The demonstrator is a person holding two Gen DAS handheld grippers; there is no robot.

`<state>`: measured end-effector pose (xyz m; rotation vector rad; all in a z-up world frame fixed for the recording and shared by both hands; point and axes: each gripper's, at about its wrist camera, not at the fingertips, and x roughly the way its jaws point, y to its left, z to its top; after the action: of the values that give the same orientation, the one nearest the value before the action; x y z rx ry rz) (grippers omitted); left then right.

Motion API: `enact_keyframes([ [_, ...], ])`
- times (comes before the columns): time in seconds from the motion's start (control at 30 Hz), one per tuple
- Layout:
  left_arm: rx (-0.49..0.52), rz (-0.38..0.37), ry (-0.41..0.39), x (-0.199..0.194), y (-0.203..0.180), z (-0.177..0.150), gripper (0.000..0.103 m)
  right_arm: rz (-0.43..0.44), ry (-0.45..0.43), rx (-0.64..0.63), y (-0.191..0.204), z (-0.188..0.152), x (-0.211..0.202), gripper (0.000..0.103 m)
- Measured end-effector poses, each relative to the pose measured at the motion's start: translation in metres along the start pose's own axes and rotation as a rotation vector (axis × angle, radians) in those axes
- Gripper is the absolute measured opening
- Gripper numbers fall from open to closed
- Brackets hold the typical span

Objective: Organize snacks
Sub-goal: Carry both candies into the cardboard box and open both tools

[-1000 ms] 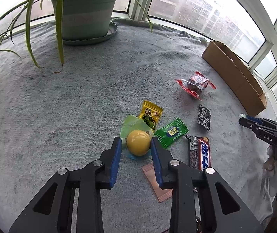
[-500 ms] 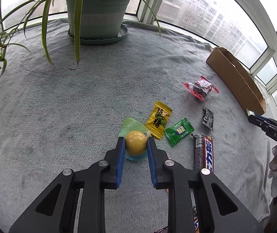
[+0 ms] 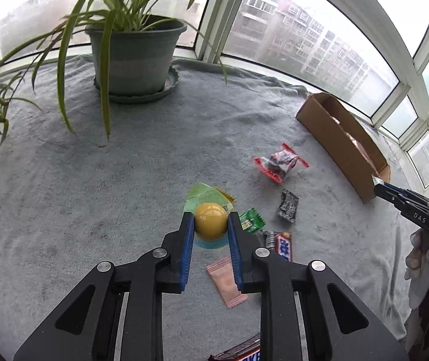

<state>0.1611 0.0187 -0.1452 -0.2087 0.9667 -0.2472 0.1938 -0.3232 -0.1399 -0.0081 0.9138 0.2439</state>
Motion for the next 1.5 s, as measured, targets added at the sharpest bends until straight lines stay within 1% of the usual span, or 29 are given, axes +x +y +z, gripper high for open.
enact_keyframes([
  [0.2, 0.062, -0.072, -0.036, -0.005, -0.039, 0.032, 0.021, -0.033, -0.043, 0.010, -0.022, 0.015, -0.015, 0.031],
  [0.4, 0.114, -0.125, -0.073, -0.002, -0.079, 0.066, 0.021, -0.077, -0.087, 0.022, -0.053, 0.036, -0.027, 0.031],
  [0.53, 0.154, -0.154, -0.088, 0.008, -0.108, 0.086, 0.021, -0.118, -0.115, 0.015, -0.070, 0.051, -0.031, 0.031],
  [0.7, 0.188, -0.187, -0.079, 0.027, -0.143, 0.102, 0.021, -0.137, -0.136, 0.023, -0.092, 0.071, -0.028, 0.031],
  [0.8, 0.202, -0.206, -0.065, 0.036, -0.160, 0.111, 0.021, -0.132, -0.131, 0.027, -0.103, 0.082, -0.020, 0.031],
  [1.07, 0.251, -0.216, -0.048, 0.063, -0.198, 0.127, 0.021, -0.132, -0.094, 0.033, -0.124, 0.103, 0.015, 0.031],
  [1.3, 0.265, -0.221, 0.003, 0.100, -0.224, 0.129, 0.021, -0.135, -0.064, 0.034, -0.134, 0.107, 0.040, 0.031],
  [1.5, 0.283, -0.240, 0.032, 0.118, -0.239, 0.127, 0.021, -0.131, -0.041, 0.048, -0.142, 0.105, 0.054, 0.031],
])
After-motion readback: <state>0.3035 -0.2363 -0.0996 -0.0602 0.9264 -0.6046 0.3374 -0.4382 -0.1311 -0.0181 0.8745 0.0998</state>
